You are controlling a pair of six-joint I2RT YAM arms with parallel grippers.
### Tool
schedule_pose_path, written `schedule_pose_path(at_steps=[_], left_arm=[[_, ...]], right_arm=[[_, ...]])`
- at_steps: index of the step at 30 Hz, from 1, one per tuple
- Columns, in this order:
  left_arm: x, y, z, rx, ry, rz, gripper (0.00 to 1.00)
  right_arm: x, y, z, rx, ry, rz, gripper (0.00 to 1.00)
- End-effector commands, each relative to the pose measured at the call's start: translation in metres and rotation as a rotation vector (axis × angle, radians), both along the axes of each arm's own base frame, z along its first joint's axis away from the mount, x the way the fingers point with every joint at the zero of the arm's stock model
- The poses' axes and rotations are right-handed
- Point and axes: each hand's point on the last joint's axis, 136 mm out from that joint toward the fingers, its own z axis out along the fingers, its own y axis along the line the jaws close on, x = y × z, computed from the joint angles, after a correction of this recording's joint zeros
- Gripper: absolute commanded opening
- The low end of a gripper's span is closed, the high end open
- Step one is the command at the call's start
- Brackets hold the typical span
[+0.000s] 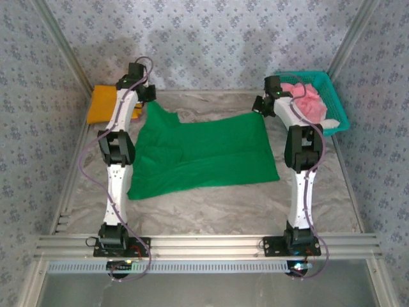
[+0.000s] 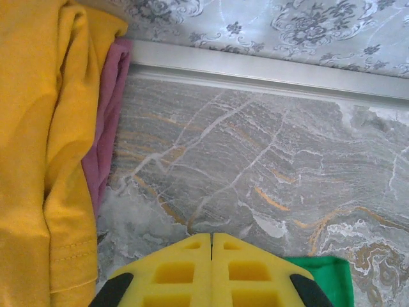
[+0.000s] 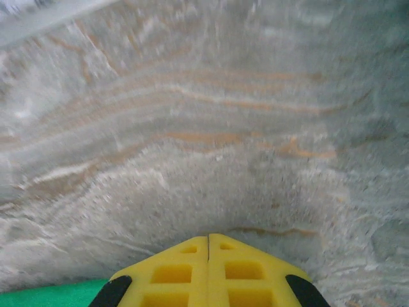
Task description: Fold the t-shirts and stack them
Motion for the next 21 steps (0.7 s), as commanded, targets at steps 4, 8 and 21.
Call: schedule_pose_path(at_steps=[4, 8, 21], left_arm=[[-0.02, 0.01, 0.041, 0.085, -0.009, -0.057, 0.0], [-0.035, -0.001, 0.05, 0.098, -0.033, -0.092, 0.0], [-0.093, -0.014, 0.099, 0.117, -0.185, -0.107, 0.0]], right_arm=[[-0.004, -0.008, 0.062, 0.033, -0.181, -0.029, 0.0], [-0.016, -0.006, 0.061, 0.053, -0.175, -0.016, 0.0], [-0.037, -0.005, 0.066, 0.056, -0.187, 0.002, 0.0]])
